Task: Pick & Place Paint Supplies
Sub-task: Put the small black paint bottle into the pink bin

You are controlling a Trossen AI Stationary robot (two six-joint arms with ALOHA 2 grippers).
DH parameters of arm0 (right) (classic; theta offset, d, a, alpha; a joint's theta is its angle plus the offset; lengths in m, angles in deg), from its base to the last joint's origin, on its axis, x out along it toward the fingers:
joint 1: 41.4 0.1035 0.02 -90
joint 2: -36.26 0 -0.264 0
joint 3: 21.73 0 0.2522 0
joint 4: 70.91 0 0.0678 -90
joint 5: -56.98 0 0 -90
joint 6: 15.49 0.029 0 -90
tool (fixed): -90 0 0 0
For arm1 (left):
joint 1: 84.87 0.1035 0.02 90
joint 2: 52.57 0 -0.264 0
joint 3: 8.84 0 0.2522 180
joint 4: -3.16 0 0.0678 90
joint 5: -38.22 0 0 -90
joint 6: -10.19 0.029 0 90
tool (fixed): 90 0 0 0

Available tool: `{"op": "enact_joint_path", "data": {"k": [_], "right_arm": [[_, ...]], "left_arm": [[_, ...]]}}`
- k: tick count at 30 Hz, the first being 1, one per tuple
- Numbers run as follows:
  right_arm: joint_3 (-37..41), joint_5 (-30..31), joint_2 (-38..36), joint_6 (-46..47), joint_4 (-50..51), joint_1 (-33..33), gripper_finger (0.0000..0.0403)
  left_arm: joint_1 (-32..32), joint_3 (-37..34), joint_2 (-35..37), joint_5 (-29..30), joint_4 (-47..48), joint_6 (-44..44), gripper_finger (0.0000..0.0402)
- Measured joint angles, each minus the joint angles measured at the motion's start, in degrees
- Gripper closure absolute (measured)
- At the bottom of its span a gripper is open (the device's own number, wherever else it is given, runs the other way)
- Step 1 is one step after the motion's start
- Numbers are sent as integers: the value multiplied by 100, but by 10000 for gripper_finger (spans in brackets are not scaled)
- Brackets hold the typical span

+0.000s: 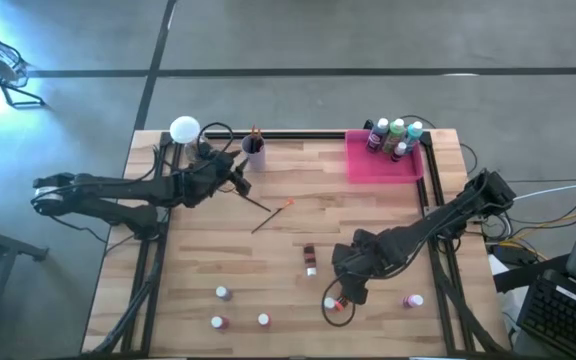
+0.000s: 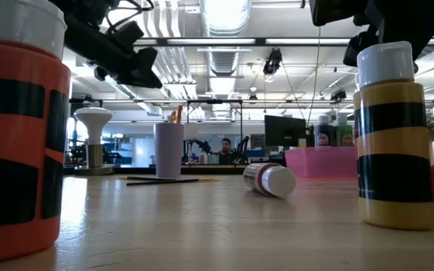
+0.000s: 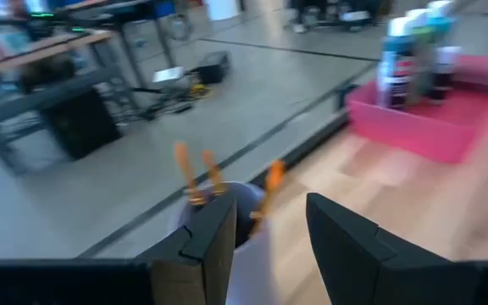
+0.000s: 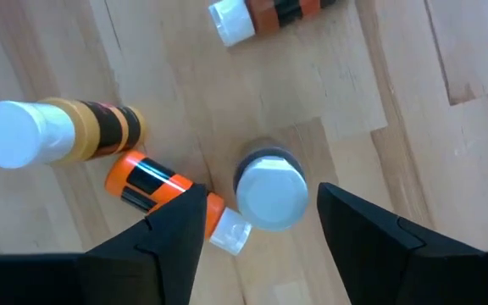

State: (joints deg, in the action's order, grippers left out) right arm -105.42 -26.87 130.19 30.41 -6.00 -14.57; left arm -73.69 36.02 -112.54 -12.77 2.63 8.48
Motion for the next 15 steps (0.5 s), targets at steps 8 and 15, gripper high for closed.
{"op": "enact_joint_path", "data": {"k": [8,15], "right_arm": [[155,31,0,6,-66,-42,170],[390,51,2,19,-261,-113,157]], "left_arm": [[0,-46,0,780,131,146,250],[-2,-46,0,783,162,184,250]]}}
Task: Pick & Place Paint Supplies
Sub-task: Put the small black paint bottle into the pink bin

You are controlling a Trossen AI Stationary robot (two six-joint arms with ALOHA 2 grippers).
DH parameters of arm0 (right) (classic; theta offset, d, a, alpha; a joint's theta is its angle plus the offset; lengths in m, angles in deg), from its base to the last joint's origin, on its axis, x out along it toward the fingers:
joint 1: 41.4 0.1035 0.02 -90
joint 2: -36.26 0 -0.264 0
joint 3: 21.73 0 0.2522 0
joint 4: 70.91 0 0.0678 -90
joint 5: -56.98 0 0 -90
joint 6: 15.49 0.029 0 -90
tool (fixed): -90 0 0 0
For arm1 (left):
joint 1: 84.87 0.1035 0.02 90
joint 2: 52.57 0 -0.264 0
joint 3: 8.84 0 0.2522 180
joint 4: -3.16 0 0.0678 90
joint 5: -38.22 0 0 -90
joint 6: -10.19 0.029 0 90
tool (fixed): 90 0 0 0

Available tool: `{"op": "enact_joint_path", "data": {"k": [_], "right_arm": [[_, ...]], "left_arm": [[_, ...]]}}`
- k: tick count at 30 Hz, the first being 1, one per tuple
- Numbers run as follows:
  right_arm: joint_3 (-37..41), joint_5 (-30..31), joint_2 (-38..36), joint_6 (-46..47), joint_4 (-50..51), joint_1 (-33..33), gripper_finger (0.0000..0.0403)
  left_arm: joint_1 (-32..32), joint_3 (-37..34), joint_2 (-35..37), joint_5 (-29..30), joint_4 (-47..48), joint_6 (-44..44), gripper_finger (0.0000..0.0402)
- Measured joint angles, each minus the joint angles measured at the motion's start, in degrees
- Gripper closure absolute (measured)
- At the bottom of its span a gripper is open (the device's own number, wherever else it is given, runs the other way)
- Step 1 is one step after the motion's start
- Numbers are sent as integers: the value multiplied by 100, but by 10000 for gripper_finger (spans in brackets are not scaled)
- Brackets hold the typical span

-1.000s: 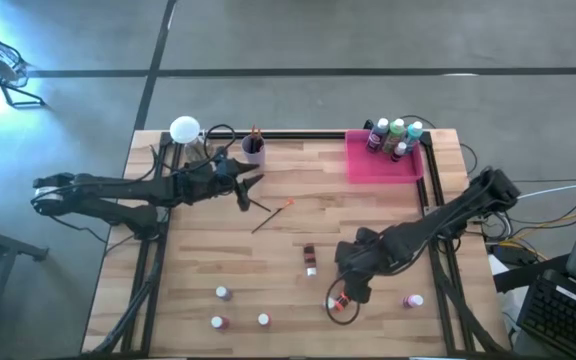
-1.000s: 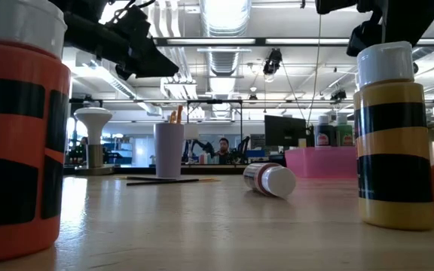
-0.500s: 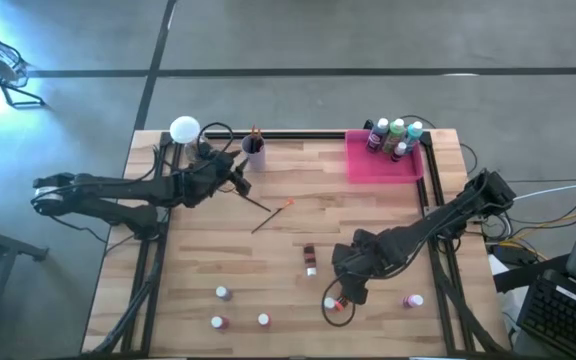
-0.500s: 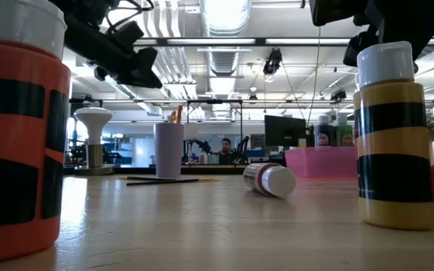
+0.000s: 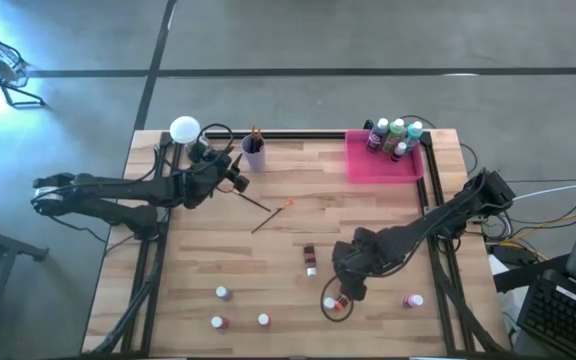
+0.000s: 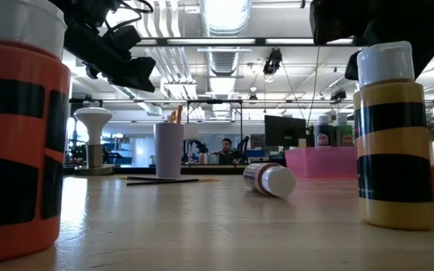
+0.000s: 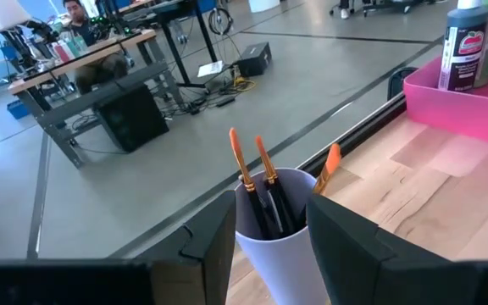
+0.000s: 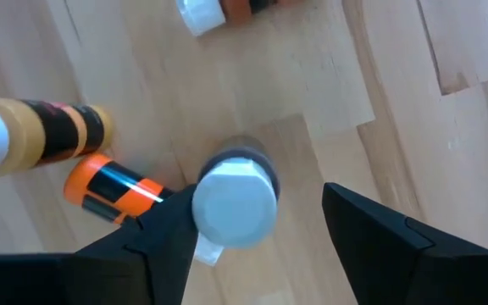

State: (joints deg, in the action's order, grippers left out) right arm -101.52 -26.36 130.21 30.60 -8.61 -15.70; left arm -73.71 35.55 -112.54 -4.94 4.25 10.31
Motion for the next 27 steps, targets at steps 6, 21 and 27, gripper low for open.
{"op": "enact_joint_path", "data": {"k": [6,21,27], "right_arm": [[5,165,0,-18,-81,-25,167],[5,176,3,-20,-85,-25,273],[5,81,3,-59,-85,-109,289]], "left_arm": [[0,0,0,-1,-4,-2,250],[0,0,0,-4,-15,-9,250],[0,0,0,-6,-6,-9,250]]}}
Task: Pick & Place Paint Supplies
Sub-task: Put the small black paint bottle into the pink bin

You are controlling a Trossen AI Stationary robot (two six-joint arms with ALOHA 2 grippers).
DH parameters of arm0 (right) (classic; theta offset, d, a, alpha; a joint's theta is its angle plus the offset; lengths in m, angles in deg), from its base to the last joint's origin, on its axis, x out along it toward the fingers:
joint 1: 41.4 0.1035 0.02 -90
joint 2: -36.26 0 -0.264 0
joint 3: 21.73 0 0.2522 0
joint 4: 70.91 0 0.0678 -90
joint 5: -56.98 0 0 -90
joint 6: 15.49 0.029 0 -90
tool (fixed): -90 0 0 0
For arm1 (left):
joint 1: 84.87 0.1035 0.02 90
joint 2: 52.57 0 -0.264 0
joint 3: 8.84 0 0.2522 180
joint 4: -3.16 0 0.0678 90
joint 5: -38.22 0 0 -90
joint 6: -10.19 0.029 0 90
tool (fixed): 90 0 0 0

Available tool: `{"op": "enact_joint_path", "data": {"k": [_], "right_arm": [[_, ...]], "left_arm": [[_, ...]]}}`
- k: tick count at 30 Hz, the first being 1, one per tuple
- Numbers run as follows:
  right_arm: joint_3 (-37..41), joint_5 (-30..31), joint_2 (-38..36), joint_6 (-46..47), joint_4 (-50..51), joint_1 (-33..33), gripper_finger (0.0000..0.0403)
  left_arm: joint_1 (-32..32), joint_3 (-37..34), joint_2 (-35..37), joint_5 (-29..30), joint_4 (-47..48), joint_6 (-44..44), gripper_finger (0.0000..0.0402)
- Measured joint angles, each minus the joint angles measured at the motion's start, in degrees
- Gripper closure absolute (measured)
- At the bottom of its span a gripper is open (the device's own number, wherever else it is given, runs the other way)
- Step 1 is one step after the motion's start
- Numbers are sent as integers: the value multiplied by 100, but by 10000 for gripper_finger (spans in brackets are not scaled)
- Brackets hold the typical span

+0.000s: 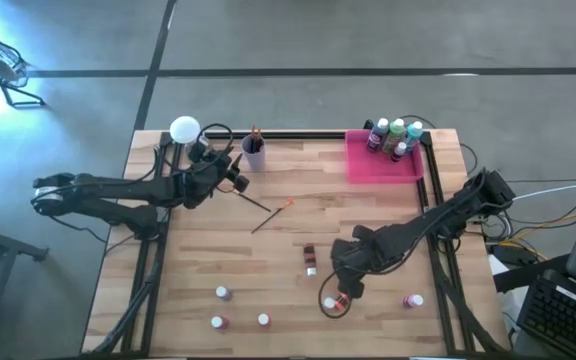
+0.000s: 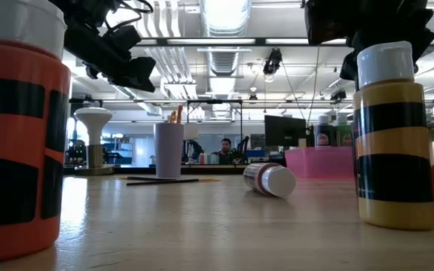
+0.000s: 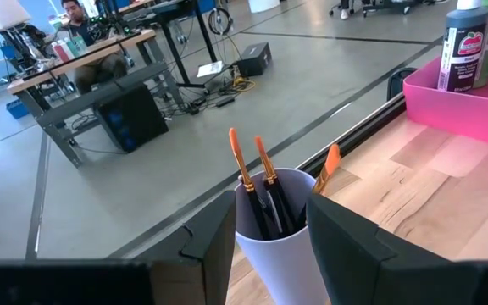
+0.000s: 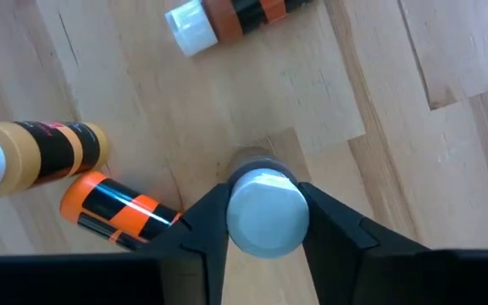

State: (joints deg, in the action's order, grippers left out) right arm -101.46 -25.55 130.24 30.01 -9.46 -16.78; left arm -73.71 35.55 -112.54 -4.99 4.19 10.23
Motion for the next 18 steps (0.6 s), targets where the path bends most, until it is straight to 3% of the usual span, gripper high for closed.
{"op": "enact_joint_path", "data": {"k": [7,12,18], "right_arm": [[0,-55,0,-42,-4,-163,262],[0,-147,-36,-48,21,-204,288],[0,-197,-302,-63,258,-294,289]], "left_arm": [[0,-2,0,0,2,0,250],[0,-2,0,-1,0,0,250],[0,-2,0,-2,-9,0,250]]}}
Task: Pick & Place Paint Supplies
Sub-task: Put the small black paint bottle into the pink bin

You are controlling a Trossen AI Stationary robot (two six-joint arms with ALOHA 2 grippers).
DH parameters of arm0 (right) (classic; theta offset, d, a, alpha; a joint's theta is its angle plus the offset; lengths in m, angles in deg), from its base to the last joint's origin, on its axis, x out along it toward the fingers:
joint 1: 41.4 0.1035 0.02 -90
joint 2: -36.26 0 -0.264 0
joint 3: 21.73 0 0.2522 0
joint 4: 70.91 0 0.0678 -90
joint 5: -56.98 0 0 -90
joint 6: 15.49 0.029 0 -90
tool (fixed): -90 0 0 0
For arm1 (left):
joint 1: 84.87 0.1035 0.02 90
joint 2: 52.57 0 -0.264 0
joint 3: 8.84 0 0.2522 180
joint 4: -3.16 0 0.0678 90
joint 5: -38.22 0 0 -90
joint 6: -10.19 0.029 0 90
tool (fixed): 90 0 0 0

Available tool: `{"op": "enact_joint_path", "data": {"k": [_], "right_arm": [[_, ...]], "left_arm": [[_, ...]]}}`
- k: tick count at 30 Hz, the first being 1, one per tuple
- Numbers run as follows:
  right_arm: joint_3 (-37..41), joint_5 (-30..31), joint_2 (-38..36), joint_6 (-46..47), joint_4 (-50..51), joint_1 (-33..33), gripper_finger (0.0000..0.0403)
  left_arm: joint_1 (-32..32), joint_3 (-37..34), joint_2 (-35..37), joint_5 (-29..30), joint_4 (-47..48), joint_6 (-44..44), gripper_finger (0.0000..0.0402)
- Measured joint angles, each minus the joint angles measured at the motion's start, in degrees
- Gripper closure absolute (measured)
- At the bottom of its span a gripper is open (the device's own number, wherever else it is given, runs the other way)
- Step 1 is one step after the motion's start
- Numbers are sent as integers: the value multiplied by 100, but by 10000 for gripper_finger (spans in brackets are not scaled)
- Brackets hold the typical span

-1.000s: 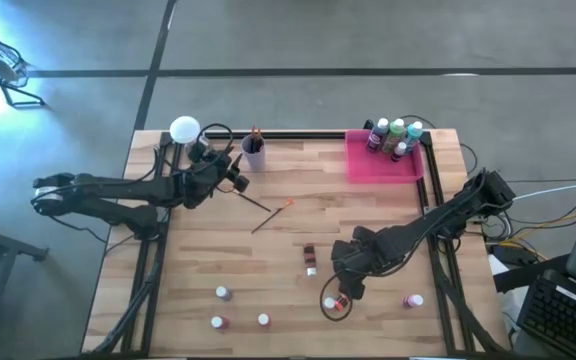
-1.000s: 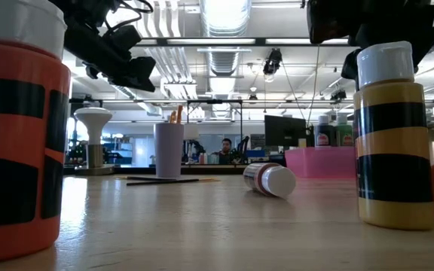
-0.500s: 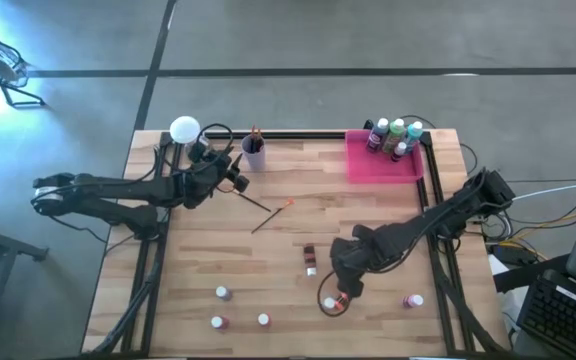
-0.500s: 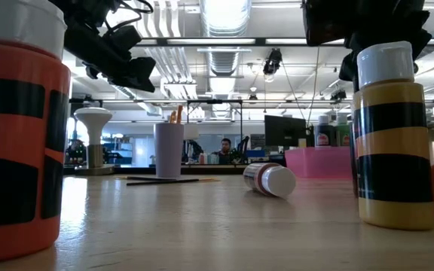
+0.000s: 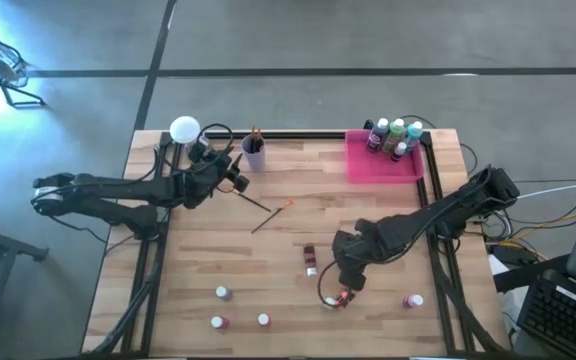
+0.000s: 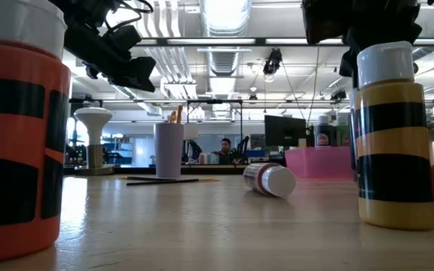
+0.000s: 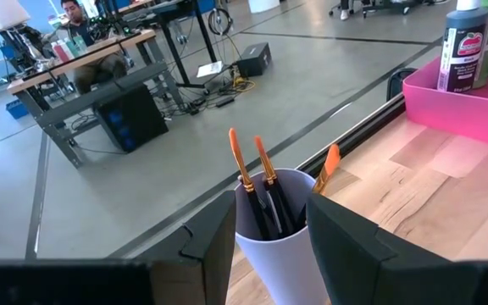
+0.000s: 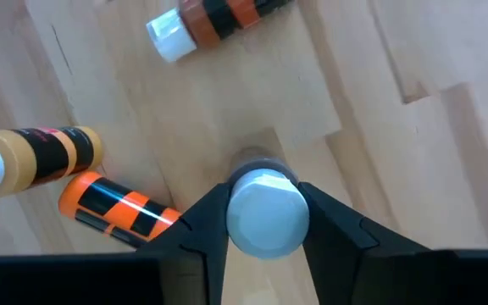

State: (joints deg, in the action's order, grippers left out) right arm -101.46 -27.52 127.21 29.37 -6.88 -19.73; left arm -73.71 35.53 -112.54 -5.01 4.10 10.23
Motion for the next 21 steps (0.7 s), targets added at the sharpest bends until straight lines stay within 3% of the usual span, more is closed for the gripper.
{"op": "enact_joint_path", "data": {"k": [5,11,21], "right_arm": [[0,110,-339,44,420,-92,268],[0,418,-885,53,1096,-311,289],[0,1080,-2130,-158,1802,-1082,275]], "left_arm": [[0,0,0,-1,-1,0,250],[0,0,0,-1,2,0,250],[0,0,0,-1,21,0,250]]}}
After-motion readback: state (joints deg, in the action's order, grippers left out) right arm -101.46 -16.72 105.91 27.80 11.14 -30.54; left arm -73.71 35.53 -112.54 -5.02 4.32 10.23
